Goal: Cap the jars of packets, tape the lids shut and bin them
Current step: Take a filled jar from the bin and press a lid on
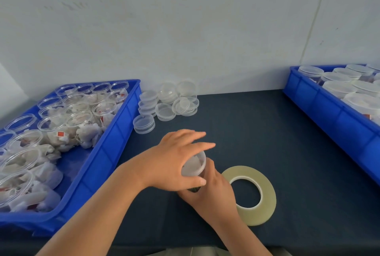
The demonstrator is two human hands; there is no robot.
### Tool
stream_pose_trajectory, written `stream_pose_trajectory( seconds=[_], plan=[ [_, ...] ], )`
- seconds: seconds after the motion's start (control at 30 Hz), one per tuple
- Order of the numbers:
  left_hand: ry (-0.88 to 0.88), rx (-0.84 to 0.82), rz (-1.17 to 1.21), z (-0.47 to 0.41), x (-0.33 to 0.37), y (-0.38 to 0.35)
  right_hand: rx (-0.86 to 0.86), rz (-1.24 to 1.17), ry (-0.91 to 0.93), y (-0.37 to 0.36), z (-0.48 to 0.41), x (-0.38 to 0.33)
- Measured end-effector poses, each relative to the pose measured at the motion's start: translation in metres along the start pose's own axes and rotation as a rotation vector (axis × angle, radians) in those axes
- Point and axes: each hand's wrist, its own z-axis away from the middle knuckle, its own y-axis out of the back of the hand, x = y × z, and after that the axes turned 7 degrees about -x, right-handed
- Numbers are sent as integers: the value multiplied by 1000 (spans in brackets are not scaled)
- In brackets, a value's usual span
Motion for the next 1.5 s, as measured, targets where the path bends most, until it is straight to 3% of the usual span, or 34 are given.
stream_pose_trajectory(
  seconds=[0.13,0.23,0.3,0.5,0.7,0.87,0.93,1.1,1.27,1.5],
  plan=[
    [452,145,-152,1,34,-7,-45,-5,-17,-2,-1,1],
    [604,128,-300,-8,59,-20,-43,65,2,-5,-3,0],
    [587,102,-284,-13,60,-23,-38,60,-6,-6,-4,-2],
    [318,-39,54,-12,30,-16,-75,94,-9,-9,-5,6],
    [227,421,12,-23,30,-38,-84,96,18,-3,-6,-2],
    [70,430,93,-19,18,-33,-74,48,-20,-1,-5,-2],
    [114,428,92,-17,23,-34,-100,61,-17,1,-5,-3],
    [535,465,87,-22,45,-58,-196,52,12,5,-5,-3],
    [399,630,180,-23,41,-57,-111,34,-5,8,-7,-3],
    [155,598,199,-16,21,-47,-106,-9,-17,2,-9,2]
  ],
)
